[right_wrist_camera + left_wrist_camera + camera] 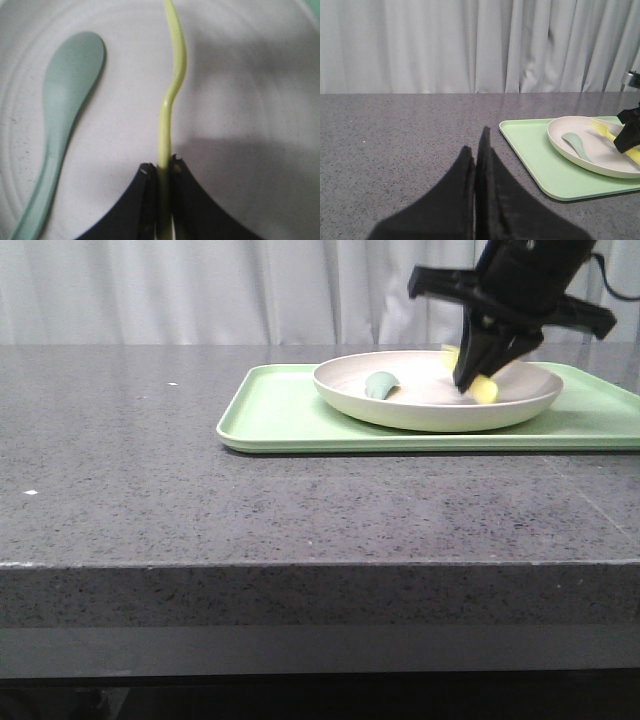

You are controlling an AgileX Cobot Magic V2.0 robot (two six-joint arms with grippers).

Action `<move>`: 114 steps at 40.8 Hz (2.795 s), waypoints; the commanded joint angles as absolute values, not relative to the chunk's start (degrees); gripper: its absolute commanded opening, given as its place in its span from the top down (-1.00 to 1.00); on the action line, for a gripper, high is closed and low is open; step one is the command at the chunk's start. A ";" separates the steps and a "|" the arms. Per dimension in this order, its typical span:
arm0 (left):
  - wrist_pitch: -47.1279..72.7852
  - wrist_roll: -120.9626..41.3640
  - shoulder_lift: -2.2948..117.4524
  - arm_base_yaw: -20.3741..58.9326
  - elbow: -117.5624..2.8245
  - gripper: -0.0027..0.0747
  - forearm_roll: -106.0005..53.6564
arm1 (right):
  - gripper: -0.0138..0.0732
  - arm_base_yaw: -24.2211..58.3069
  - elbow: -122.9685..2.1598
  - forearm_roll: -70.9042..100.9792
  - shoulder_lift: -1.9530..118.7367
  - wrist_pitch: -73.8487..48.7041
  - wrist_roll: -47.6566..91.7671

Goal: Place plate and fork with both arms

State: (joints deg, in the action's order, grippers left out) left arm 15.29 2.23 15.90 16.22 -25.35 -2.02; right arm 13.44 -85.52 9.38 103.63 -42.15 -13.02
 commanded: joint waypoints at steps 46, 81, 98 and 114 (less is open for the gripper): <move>10.88 2.11 16.38 16.09 -26.90 0.98 -2.17 | -0.22 2.40 -85.98 0.00 98.06 -46.87 -8.71; 10.88 2.11 16.38 16.09 -26.90 0.98 -2.17 | 0.84 2.51 -55.11 0.00 54.06 -35.57 -5.64; 10.88 2.11 16.38 16.09 -26.90 0.98 -2.17 | 0.84 2.51 -26.67 0.00 21.71 -20.03 -3.23; 10.88 2.11 16.38 16.09 -26.90 0.98 -2.17 | 0.84 2.51 -19.53 0.00 3.48 -17.12 -3.23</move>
State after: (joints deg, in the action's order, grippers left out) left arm 15.29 2.23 15.90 16.22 -25.35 -2.02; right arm 2.61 -18.17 0.42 3.24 -22.56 -3.74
